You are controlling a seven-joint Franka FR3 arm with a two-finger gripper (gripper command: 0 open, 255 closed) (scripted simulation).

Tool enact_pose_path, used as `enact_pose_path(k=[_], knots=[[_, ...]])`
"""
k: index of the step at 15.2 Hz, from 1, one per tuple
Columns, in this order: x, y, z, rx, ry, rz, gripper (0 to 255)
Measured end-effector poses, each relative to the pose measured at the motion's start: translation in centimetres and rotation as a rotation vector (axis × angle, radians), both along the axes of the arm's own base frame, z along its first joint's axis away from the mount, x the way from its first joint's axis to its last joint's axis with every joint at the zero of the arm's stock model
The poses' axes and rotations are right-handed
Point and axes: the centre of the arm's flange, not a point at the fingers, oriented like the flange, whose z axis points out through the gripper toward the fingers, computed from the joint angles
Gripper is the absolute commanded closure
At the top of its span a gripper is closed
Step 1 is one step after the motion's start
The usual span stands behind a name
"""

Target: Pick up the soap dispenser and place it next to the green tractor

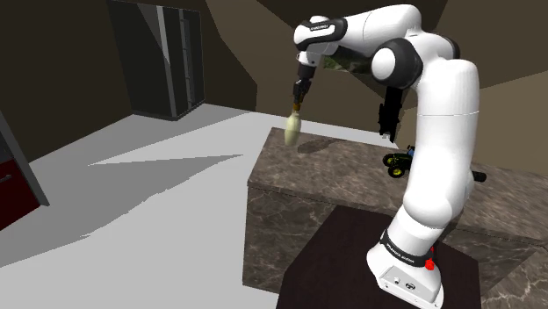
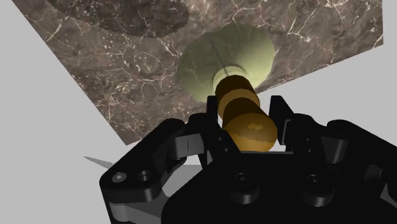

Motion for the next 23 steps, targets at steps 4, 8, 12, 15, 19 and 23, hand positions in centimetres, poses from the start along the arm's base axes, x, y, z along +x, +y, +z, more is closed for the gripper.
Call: enact_pose_path(k=[4, 8, 12, 15, 19, 23], knots=[[0.0, -0.1, 2.0, 0.0, 0.0, 0.0, 255], [0.0, 0.0, 4.2, 0.0, 0.0, 0.0, 255], [-0.1, 0.0, 6.3, 0.0, 0.0, 0.0, 255], [-0.1, 0.0, 8.0, 0.0, 0.0, 0.0, 255], [0.0, 0.0, 9.9, 0.0, 0.0, 0.0, 255], [-0.1, 0.0, 12.1, 0.0, -0.001, -0.001, 255]])
